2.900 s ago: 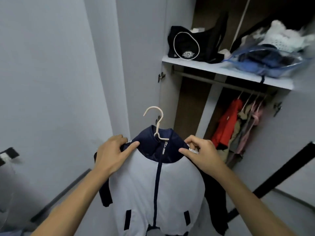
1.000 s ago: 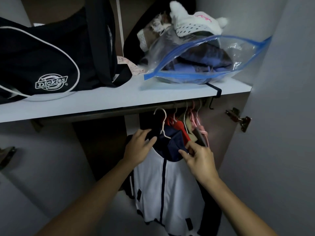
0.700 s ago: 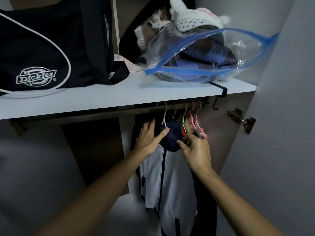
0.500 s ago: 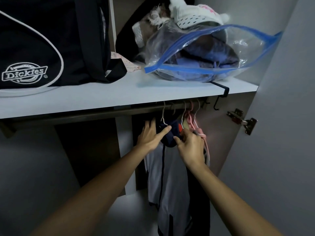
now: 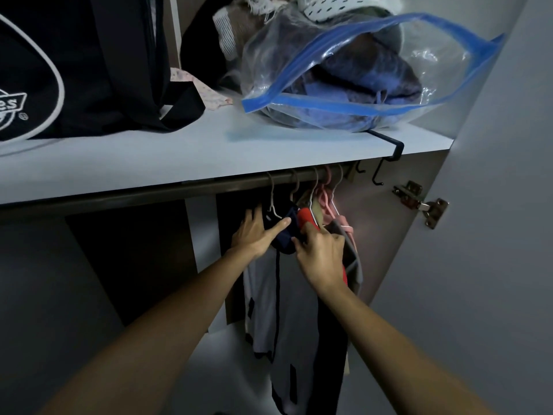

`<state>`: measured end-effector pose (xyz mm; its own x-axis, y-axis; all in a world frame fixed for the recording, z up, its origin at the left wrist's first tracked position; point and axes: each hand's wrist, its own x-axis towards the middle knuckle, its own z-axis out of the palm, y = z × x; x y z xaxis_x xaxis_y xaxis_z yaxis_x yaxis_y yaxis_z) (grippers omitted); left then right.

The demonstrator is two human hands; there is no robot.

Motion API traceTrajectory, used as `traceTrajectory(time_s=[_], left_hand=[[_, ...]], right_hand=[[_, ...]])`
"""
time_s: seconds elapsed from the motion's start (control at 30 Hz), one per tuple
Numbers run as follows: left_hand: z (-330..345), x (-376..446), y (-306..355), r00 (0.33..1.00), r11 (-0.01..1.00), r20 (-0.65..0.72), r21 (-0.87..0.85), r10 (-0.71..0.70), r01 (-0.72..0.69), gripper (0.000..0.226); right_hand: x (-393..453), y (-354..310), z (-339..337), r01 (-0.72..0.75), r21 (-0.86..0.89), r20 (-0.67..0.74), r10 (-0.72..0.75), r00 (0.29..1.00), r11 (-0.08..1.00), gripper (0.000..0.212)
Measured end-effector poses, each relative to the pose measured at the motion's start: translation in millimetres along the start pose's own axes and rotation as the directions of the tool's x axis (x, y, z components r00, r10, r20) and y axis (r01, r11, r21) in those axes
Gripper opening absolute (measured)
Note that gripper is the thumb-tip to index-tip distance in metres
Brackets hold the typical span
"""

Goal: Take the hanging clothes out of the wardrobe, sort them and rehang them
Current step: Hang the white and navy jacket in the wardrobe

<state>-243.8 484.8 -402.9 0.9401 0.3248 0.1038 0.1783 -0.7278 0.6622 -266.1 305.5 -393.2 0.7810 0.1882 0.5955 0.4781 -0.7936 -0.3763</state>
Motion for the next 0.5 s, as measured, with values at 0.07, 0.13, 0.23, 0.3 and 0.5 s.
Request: traceTrajectory(time_s=[0.07,0.13,0.23,0.3,0.5], left_hand=[[2.2,2.2,-1.6,1.0,1.0,-0.002,-0.006,-0.001,0.001,0.109],[3.9,5.4,-1.5,1.0,1.0,-0.002,0.0,0.001,-0.001,0.111],[4.7,10.0,-0.4,1.0,1.0,0.004,0.006,-0.004,0.004,0.12],[5.0,14.3,-1.3,1.0,1.0,-0.004,0.01,-0.007,0.007,0.128],[0.3,26.0,-3.4,1.0,0.995,0.009,0.095,0.009,-0.01,0.115]], right_hand=[[-0.2,3.4,4.4,0.002,-0.009,0.013,-0.002,1.0,1.0,0.023],[0.6,7.1,8.0,0.014,-0.025,0.013,-0.014,1.0,1.0,0.024],[0.5,11.5,11.2,0.042,-0.067,0.003,-0.042,0.999,0.997,0.022],[-0.4,13.8,14.3,0.062,-0.077,0.006,-0.062,0.998,0.995,0.019],[-9.4,18.1,26.2,0.194,-0.267,0.191,-0.145,0.971,0.944,0.048]])
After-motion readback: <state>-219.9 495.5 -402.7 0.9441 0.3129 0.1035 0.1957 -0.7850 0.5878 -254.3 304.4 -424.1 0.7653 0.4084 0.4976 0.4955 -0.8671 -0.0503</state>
